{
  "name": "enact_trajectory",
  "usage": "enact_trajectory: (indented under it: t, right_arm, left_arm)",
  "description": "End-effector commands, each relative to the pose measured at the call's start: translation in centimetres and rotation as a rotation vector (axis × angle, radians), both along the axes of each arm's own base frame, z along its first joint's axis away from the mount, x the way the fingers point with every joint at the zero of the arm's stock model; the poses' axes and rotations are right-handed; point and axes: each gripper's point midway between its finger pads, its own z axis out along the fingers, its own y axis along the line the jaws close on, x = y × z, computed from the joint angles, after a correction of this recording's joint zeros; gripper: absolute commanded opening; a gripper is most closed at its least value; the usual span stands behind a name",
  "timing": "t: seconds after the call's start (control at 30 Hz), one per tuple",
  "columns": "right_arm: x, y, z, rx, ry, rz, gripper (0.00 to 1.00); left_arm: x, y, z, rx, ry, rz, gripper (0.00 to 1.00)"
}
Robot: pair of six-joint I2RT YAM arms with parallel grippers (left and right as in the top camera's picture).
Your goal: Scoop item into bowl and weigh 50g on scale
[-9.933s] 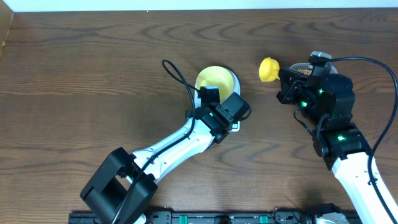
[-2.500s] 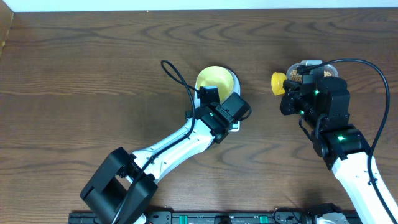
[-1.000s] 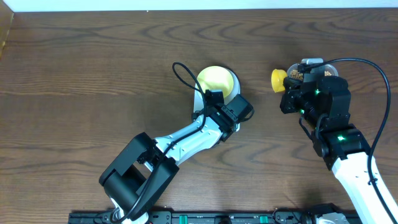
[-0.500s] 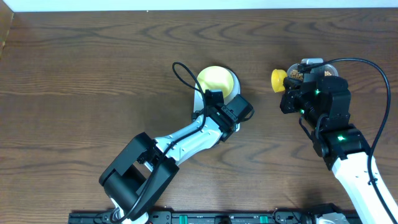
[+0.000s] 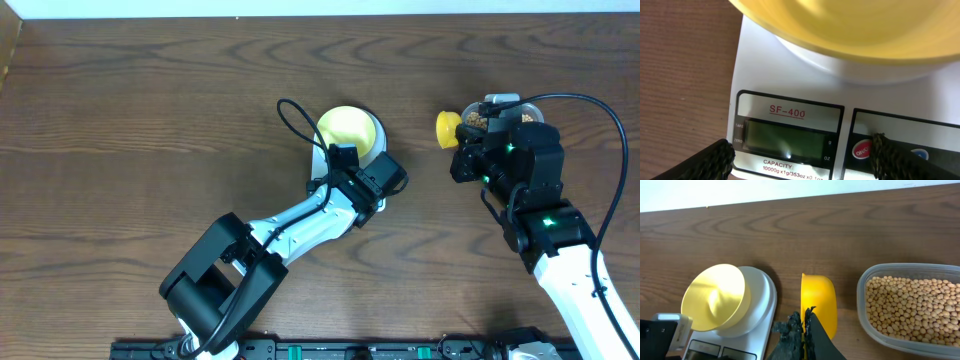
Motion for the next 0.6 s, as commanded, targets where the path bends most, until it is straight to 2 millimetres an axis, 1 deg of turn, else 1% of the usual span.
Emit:
enact_trajectory:
  t: [0.0, 0.57]
  right_arm:
    - [0.23, -0.12, 1.08, -0.011, -0.031, 0.000, 0.01]
    - [0.23, -0.12, 1.08, -0.011, -0.031, 0.000, 0.01]
  left_arm:
    - [0.11, 1.03, -0.65, 0.050, -0.003, 0.009, 0.89]
    - [0.11, 1.04, -0.86, 0.053, 0.000, 0.009, 0.88]
